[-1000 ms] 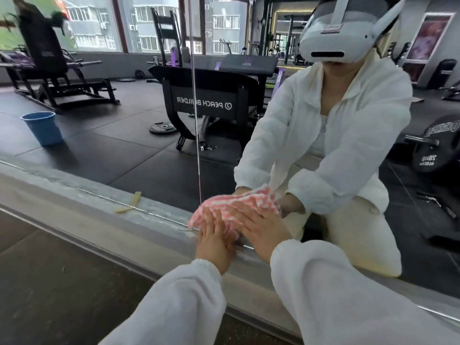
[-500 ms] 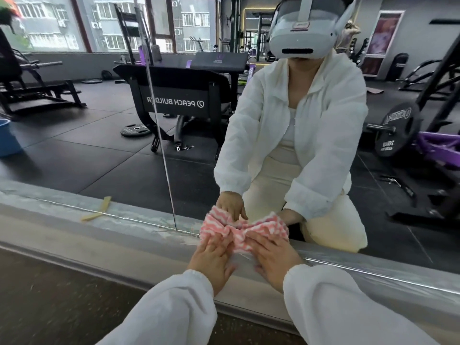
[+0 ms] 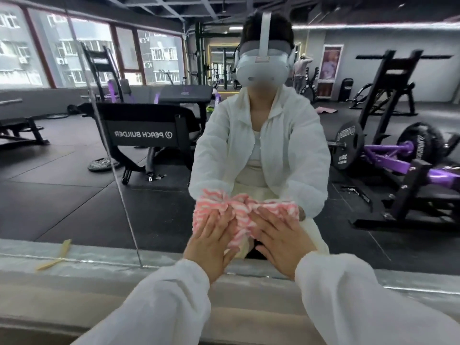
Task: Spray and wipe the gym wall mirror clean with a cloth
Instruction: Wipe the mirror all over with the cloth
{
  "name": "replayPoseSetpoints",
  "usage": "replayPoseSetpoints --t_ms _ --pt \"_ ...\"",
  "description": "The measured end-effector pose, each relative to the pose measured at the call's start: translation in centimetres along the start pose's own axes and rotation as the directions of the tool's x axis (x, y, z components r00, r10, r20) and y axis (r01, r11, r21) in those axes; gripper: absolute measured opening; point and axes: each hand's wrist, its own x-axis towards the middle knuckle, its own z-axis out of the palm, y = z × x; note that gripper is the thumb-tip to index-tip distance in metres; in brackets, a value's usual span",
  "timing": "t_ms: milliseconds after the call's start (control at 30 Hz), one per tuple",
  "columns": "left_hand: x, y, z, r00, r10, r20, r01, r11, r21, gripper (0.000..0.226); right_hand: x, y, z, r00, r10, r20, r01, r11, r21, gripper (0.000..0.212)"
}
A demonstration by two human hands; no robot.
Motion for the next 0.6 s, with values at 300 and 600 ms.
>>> replayPoseSetpoints --t_ms 300,600 --pt "15.3 -2.6 -21.7 0.866 0.013 -0.500 0.158 0.942 0.297 0.063 9.9 12.1 -17.6 0.872 0.297 -0.390 -0.371 0.920 -0.129 0.062" --pt "16.6 -2.9 -19.9 0.768 0.161 -0.620 0.001 0.968 0.252 0.054 9.3 13.2 -15.4 0.789 0.205 -0.579 -0.302 0.951 -0.073 0.047"
